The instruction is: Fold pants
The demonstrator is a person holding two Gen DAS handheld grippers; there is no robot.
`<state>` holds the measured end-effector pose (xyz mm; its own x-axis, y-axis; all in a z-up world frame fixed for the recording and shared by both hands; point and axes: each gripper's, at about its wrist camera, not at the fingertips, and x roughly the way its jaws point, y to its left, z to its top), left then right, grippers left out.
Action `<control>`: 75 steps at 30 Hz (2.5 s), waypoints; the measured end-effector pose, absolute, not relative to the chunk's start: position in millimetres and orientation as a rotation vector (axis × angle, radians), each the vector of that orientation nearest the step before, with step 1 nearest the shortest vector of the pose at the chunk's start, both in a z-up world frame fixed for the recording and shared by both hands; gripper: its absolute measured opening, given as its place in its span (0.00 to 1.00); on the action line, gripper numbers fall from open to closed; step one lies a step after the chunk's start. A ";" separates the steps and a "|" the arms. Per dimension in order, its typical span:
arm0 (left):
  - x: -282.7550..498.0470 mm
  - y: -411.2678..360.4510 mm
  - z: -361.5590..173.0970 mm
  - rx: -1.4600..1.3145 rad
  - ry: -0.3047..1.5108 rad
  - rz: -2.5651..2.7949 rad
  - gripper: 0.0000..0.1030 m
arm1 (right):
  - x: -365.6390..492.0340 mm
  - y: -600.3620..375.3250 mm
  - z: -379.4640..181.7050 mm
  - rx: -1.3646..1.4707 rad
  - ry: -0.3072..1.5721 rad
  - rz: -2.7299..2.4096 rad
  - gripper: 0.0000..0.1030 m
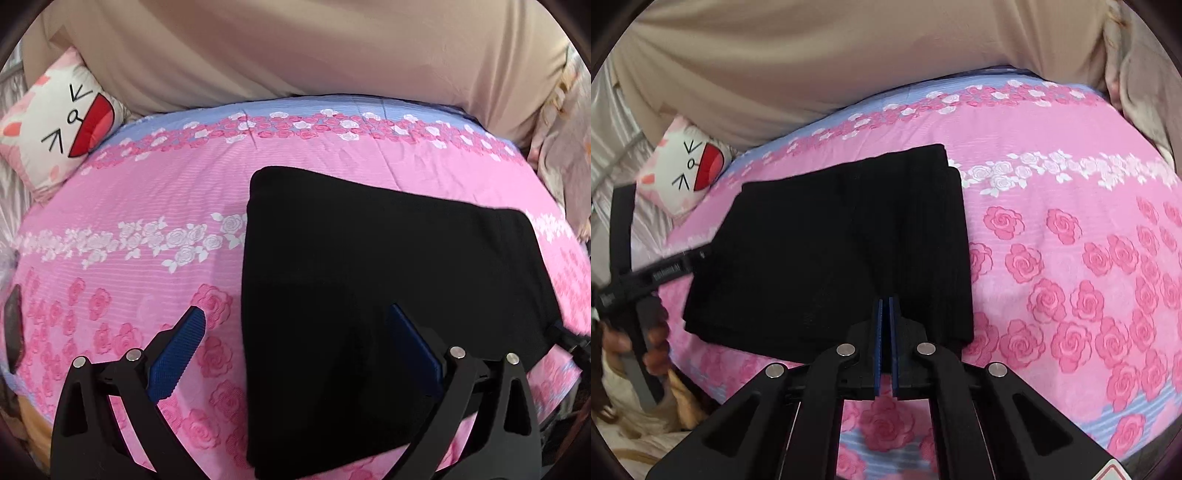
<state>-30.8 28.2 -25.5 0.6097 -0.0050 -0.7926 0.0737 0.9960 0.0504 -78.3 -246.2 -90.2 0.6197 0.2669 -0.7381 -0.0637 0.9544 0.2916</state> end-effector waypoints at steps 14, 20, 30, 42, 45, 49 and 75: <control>-78.1 145.4 1.2 -0.035 0.856 0.208 0.94 | -99.9 -53.9 -67.5 -0.325 0.642 0.624 0.70; -85.1 176.8 -6.7 -0.106 0.874 0.254 0.94 | -63.4 -0.8 -115.1 -0.462 0.761 0.678 0.14; -66.2 153.2 1.5 -0.190 0.876 0.013 0.95 | -54.4 -71.4 -71.8 -0.016 0.800 0.715 0.42; -34.1 94.7 -59.1 -0.300 1.153 -0.230 0.95 | -53.6 -297.5 -101.6 0.576 0.889 0.248 0.80; -35.6 92.0 -64.0 -0.321 1.176 -0.260 0.95 | -49.1 -287.1 -117.0 0.587 0.946 0.275 0.80; -29.3 81.1 -64.5 -0.307 1.182 -0.271 0.95 | -47.2 -271.7 -123.5 0.540 0.970 0.284 0.84; -2.3 56.3 -53.0 -0.328 1.147 -0.275 0.43 | -15.4 -278.1 -133.2 0.635 0.857 0.405 0.43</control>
<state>-2.3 56.3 -53.0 0.3869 -0.3768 -0.8416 0.0453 0.9194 -0.3908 -15.4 -278.1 -133.2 0.5975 0.5665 -0.5675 -0.0791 0.7459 0.6613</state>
